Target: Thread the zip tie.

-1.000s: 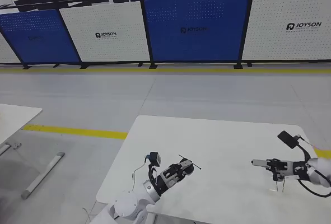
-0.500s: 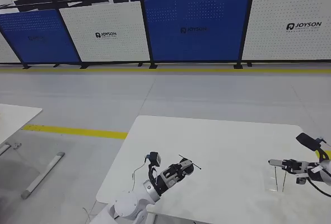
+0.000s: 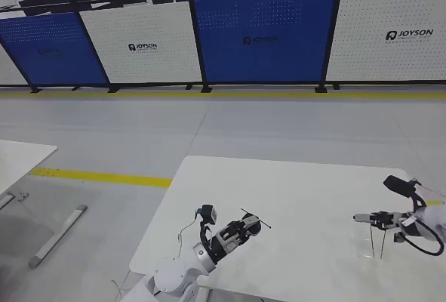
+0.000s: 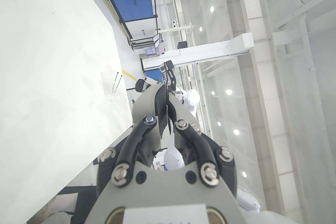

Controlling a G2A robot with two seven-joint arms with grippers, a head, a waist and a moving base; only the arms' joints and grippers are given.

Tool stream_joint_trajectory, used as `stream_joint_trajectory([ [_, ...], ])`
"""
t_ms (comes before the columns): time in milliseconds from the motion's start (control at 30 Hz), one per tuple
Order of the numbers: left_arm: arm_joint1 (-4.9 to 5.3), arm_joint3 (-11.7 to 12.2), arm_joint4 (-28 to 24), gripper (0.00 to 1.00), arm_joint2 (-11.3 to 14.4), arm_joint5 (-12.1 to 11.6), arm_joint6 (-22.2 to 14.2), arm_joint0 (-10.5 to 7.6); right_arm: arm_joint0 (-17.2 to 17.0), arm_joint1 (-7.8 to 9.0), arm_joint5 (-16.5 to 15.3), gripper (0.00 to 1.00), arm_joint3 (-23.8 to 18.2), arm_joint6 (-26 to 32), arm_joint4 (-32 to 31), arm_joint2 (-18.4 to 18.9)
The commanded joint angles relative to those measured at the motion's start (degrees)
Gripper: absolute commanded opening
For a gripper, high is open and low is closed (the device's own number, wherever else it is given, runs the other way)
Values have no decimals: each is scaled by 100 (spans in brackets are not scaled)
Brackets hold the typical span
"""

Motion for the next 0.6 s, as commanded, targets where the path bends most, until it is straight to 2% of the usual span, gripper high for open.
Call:
stream_joint_trajectory([
  [0,0,0,0,0,0,0,0,0,110,-5,57,100,146,0,-72,-171],
  [333,0,0,0,0,0,0,0,0,110,-5,57,100,146,0,-72,-171],
  [400,0,0,0,0,0,0,0,0,39,-10,-133,100,153,-202,-244,-265],
  [567,0,0,0,0,0,0,0,0,399,-105,-205,100,571,-35,-213,-561],
])
